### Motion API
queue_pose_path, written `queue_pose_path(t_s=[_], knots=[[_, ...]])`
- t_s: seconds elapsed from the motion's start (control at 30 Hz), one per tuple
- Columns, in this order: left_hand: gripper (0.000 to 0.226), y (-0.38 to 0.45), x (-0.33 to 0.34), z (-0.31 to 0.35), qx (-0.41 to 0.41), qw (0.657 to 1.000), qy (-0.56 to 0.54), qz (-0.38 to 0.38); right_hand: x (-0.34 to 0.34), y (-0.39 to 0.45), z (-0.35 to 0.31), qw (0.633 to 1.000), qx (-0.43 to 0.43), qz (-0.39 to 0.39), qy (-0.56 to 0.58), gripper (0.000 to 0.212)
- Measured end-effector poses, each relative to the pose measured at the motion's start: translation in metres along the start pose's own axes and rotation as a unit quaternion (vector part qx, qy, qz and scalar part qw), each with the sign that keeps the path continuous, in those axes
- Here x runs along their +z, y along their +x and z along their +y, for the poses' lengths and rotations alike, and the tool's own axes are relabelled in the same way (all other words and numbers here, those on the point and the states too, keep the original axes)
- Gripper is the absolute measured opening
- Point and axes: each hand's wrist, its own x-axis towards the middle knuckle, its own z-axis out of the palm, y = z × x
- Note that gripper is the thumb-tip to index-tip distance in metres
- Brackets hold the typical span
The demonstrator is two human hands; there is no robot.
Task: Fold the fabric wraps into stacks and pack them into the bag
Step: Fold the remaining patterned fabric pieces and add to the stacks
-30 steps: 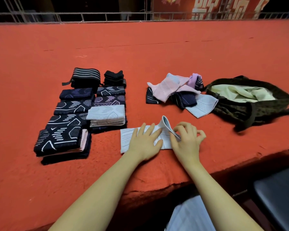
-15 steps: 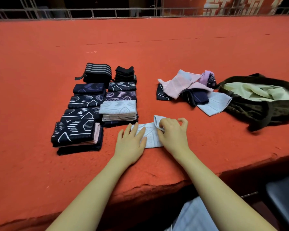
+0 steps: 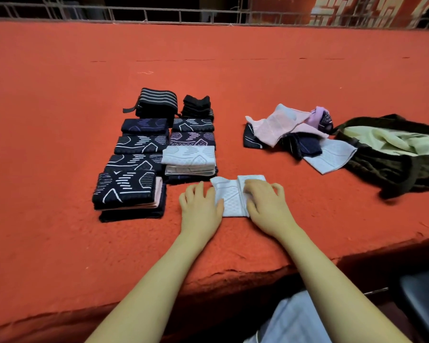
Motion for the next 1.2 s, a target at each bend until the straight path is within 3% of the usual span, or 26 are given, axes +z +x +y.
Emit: queue_pose_path(t_s=[0.13,0.27,0.4,0.53,0.63,0.73,0.87,0.9,0.97,1.07,1.13,1.2], knots=[[0.053,-0.001,0.0,0.002,0.056,0.996,-0.058,0.044,0.003,0.003,-0.001,0.991,0.017,-0.08,-0.109,0.079],[0.059,0.0,-0.009,0.001,0.056,0.989,-0.106,0.084,0.002,0.006,-0.01,0.972,0.026,-0.139,-0.189,0.091],[0.059,0.003,-0.016,0.004,0.057,0.981,-0.156,0.104,0.008,0.01,-0.013,0.971,0.069,-0.117,-0.198,0.083],[0.053,0.013,-0.023,0.015,0.054,0.965,-0.22,0.134,0.01,0.007,-0.017,0.979,0.067,-0.03,-0.191,0.049],[0.05,0.019,-0.028,0.033,0.013,0.944,-0.299,0.14,0.005,0.007,-0.014,0.99,0.118,0.0,-0.08,0.057],[0.05,0.025,-0.036,0.055,-0.015,0.918,-0.377,0.122,-0.004,0.003,-0.009,0.964,0.201,0.078,0.154,0.054],[0.053,0.026,-0.034,0.079,-0.054,0.831,-0.551,-0.059,-0.009,-0.006,-0.01,0.919,0.234,0.197,0.249,0.055],[0.053,0.025,-0.029,0.08,-0.055,0.825,-0.555,-0.097,-0.009,-0.007,-0.01,0.909,0.258,0.222,0.241,0.06],[0.05,0.023,-0.022,0.078,-0.026,0.842,-0.526,-0.12,-0.01,-0.007,-0.009,0.9,0.306,0.233,0.206,0.067],[0.056,0.024,-0.014,0.068,0.065,0.87,-0.474,-0.122,-0.008,-0.008,-0.007,0.914,0.32,0.198,0.15,0.05],[0.06,0.028,-0.01,0.061,0.092,0.917,-0.359,-0.145,-0.004,-0.009,-0.005,0.924,0.319,0.174,0.118,0.031],[0.061,0.032,-0.01,0.055,0.091,0.946,-0.223,-0.217,-0.003,-0.011,-0.002,0.926,0.326,0.157,0.105,0.022]])
